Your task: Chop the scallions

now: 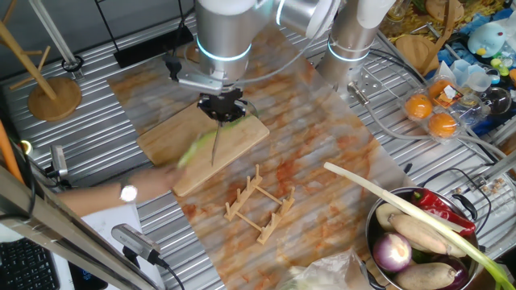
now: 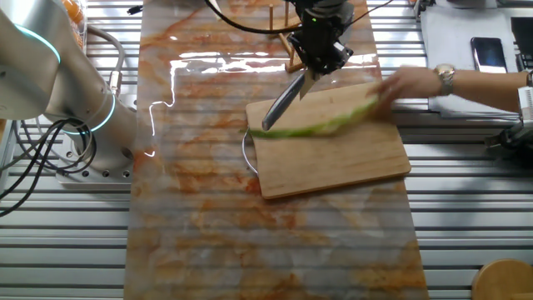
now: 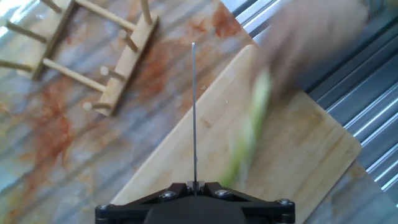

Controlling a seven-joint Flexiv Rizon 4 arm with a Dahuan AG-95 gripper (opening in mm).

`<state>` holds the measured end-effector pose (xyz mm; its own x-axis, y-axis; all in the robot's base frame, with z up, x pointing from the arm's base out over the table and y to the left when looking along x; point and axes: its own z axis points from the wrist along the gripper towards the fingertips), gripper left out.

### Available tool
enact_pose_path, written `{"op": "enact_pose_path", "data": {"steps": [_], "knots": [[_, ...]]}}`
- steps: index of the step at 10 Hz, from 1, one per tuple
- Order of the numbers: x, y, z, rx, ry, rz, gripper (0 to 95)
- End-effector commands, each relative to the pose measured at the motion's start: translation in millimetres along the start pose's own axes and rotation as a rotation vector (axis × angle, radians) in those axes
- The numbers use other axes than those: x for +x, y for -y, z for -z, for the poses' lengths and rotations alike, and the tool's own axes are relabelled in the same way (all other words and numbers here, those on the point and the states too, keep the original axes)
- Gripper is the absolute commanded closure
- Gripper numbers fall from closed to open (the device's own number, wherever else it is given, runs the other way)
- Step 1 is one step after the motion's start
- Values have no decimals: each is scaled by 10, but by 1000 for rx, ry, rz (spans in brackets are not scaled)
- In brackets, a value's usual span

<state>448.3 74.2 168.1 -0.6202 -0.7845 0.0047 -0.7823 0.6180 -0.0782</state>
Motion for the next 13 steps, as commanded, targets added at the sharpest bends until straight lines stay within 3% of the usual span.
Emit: {"op": "enact_pose_path", "data": {"steps": [1,4,7,8,9,10,11,13], "knots": [[-17,-11,5,10,-10,-7,950],[-34,-14,-8,19,-28,31,950],[5,-20,-35,23,-34,171,950],[10,3,-48,32,-34,290,950],[36,26,-46,45,-32,344,950],[68,78,-43,73,-40,398,950],[88,229,-51,80,-28,500,950],[59,556,-65,69,-44,591,950]]}}
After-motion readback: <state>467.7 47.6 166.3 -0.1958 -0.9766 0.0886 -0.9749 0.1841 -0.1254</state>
